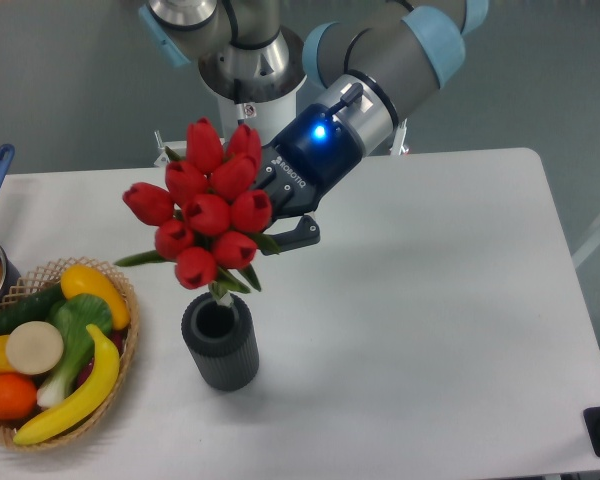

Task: Insert the flowers into the vase
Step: 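Carry the tulips over the dark grey vase, stems pointing down, then lower the tulip stems into the vase opening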

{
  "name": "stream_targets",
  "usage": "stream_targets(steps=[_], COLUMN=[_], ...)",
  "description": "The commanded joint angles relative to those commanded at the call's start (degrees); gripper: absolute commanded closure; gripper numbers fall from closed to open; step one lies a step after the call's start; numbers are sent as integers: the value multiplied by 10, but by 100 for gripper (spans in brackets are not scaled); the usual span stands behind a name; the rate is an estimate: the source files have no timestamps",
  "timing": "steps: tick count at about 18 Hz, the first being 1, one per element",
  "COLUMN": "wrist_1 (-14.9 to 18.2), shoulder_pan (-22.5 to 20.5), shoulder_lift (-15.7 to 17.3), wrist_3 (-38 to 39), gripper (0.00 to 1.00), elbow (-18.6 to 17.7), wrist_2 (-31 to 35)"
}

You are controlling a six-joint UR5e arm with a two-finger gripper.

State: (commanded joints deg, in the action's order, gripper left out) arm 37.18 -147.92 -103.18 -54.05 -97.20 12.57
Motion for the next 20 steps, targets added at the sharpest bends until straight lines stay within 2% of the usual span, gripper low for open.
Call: stream_targets(steps=[15,20], wrist_1=[-1,0], shoulder_pan=[1,5], shoulder_lift=[-9,-27], wrist_3=[-23,-79], gripper=[88,85], elbow=[-47,-66], wrist_2=[2,3])
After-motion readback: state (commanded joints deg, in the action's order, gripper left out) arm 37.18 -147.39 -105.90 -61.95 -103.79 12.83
